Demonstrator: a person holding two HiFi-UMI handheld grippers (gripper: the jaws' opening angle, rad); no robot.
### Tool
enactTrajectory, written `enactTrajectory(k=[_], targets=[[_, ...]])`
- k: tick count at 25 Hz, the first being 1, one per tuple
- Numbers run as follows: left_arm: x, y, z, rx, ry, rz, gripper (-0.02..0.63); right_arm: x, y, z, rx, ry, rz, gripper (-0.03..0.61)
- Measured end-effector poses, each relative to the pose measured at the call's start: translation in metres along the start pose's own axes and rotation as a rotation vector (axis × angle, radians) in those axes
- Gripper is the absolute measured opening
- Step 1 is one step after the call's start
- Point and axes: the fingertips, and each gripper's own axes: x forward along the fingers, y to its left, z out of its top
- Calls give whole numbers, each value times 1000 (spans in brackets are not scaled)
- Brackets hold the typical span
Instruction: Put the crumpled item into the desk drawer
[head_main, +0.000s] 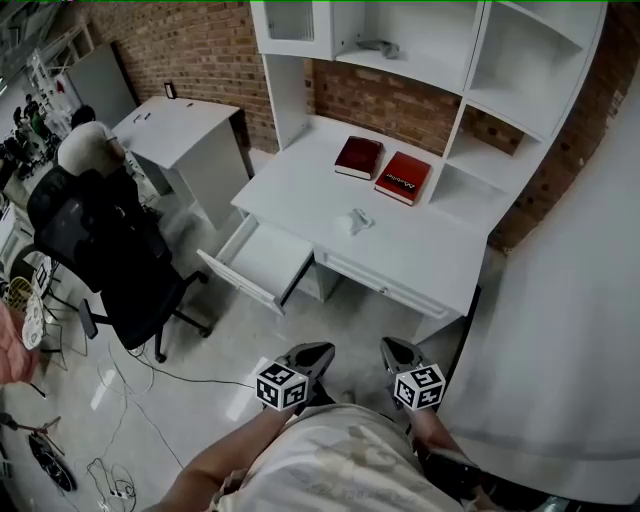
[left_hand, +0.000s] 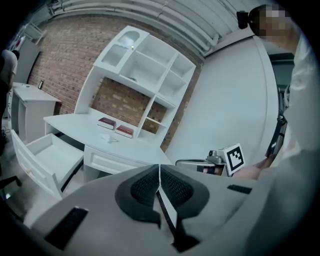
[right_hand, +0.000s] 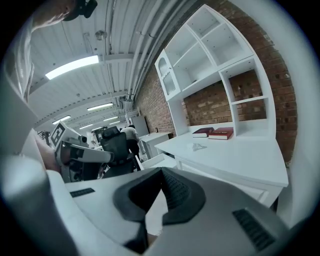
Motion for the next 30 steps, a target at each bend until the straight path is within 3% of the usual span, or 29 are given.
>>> enactTrajectory(k=[9,30], targets=[[-4,1,-3,13,13,10,28,5,-6,-3,21,-5,-19,23],[-17,11,-7,-10,9,84,28,26,-3,-5,55,17,41,23]])
